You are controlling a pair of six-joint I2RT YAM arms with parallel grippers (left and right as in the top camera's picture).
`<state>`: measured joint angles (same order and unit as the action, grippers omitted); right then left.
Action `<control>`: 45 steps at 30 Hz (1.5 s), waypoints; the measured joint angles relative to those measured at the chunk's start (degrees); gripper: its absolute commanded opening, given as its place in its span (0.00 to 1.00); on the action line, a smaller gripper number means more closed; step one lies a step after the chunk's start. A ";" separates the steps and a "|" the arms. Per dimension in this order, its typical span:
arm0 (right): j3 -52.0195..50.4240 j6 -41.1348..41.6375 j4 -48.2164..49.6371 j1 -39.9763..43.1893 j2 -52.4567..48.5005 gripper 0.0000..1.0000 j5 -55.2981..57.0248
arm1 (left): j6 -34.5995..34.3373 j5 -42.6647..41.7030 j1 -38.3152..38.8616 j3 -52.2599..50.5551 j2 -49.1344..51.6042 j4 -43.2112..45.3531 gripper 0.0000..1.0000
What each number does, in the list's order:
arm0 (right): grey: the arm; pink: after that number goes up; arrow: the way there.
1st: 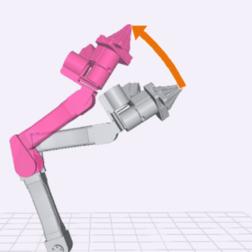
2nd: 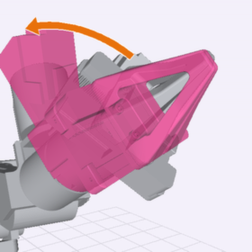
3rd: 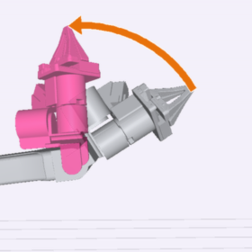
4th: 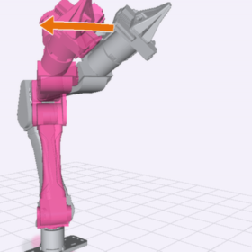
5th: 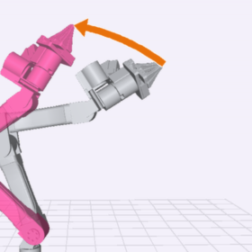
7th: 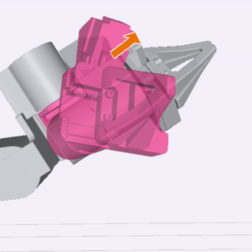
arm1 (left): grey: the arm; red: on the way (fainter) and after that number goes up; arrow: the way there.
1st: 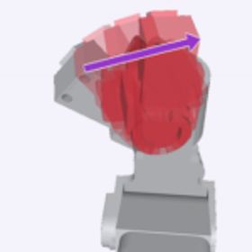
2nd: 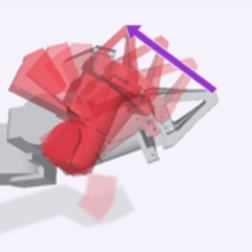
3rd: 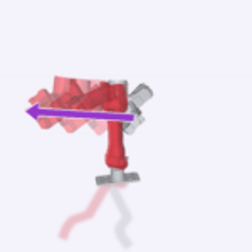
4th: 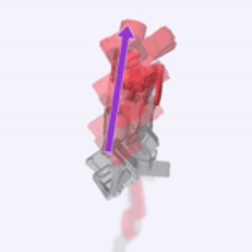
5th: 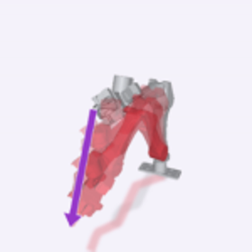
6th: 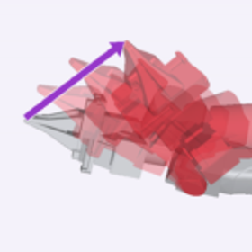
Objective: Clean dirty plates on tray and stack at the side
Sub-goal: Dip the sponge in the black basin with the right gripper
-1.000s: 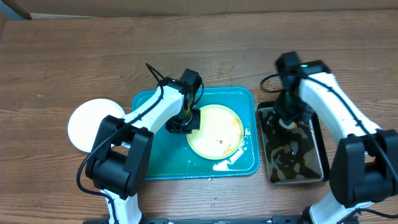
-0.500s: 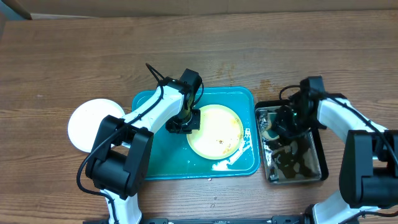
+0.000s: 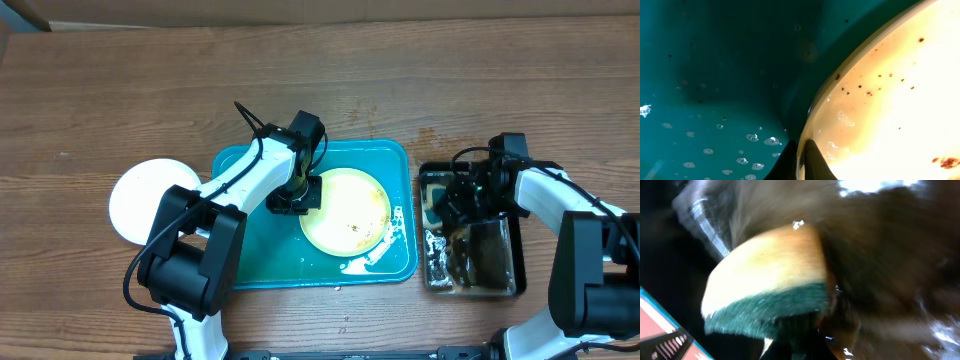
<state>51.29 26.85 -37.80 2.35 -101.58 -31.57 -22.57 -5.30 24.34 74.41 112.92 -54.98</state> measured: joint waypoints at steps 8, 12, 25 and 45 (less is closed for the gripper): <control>0.79 -4.46 -6.47 -3.48 0.39 0.04 5.84 | 0.00 0.02 0.00 0.00 0.00 0.00 0.04; 1.11 0.68 -6.69 -2.29 1.33 0.04 10.08 | 0.00 0.00 0.00 0.00 0.00 -0.11 0.04; 1.27 -4.61 -7.98 -5.33 0.48 0.04 5.70 | 0.00 0.02 0.00 0.00 0.00 -0.13 0.04; 5.07 -2.12 -4.04 -1.46 -0.39 0.04 10.32 | -0.02 0.44 -0.07 0.00 -0.02 -0.33 0.04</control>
<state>56.36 24.73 -41.85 0.89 -101.97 -21.26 -22.59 -4.86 24.27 74.41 112.90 -55.31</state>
